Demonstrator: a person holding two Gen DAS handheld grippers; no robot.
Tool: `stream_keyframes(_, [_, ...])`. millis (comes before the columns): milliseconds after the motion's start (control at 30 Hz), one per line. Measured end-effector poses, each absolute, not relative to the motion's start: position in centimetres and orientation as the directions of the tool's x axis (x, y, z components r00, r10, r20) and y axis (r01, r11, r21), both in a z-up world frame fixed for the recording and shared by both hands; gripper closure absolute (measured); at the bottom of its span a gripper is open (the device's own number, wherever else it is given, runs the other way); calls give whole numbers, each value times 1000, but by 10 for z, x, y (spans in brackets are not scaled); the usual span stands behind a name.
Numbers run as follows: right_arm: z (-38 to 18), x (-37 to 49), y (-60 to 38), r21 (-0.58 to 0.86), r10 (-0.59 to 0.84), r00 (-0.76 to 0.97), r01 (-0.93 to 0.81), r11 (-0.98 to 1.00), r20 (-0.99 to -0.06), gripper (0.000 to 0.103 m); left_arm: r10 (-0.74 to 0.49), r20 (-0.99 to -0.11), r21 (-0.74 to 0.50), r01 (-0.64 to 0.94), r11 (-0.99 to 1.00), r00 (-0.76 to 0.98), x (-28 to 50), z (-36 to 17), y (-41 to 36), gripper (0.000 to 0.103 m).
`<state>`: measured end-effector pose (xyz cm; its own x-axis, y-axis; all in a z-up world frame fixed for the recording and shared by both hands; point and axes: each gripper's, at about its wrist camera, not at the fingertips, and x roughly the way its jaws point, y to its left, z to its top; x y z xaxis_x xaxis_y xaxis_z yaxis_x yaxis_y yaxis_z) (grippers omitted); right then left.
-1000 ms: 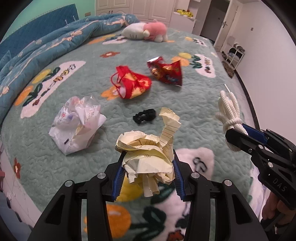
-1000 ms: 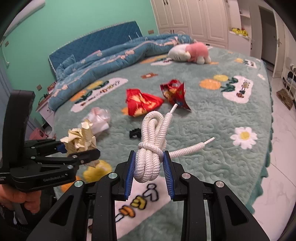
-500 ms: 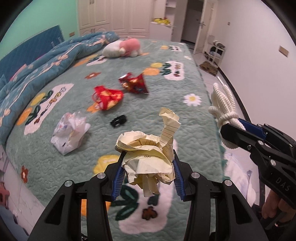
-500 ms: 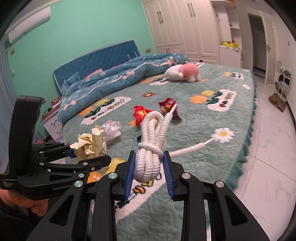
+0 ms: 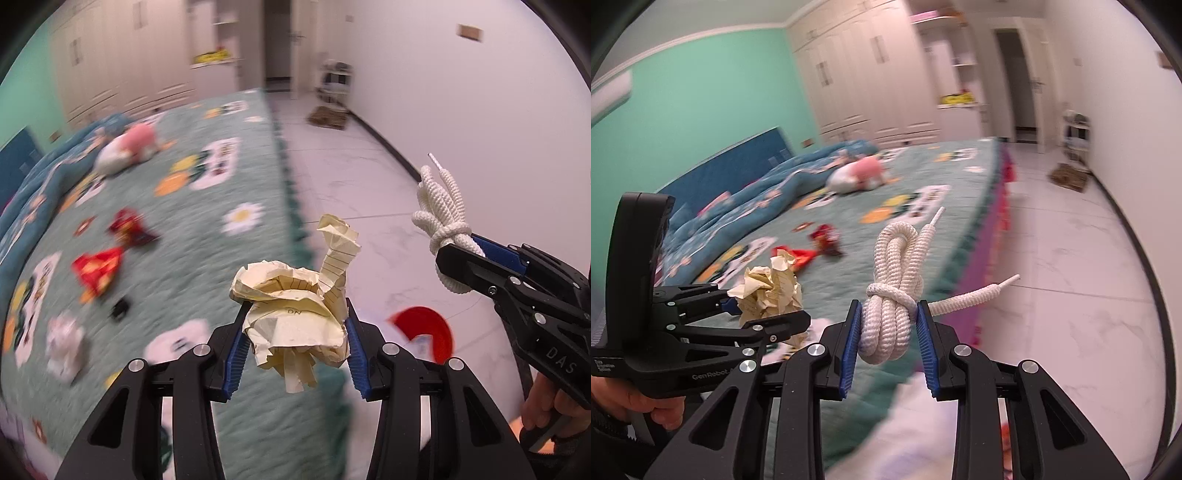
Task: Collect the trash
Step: 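Carry the yellow paper and white shoelace to the orange bin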
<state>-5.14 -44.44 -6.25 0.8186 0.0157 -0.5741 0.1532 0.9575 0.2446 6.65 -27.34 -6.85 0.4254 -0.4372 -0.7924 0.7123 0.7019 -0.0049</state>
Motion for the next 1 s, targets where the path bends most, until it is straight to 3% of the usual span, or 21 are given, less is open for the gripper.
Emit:
stream_keyframes(300, [-85,-123,-534,267,-170,779,398,878,-604,73,-497,-826,-25,863,504,266,34,-87,-371,55])
stream_keyframes(567, [-112,-173,-588,271,-281,713,554,787,-643,73,-474,-876,-97,929,358,91,9,-131,-445,54])
stream_keyframes(833, [-148,-198,-622,284,-312,659,635,718,-684,73,-390,-921,-112,946,306,17,5,-181,-497,50])
stream_keyframes(1000, [-164,-196,-633,295,-305,647,649,701,-699,73,-365,-931,-99,953,287,13,-3,-196,-516,42])
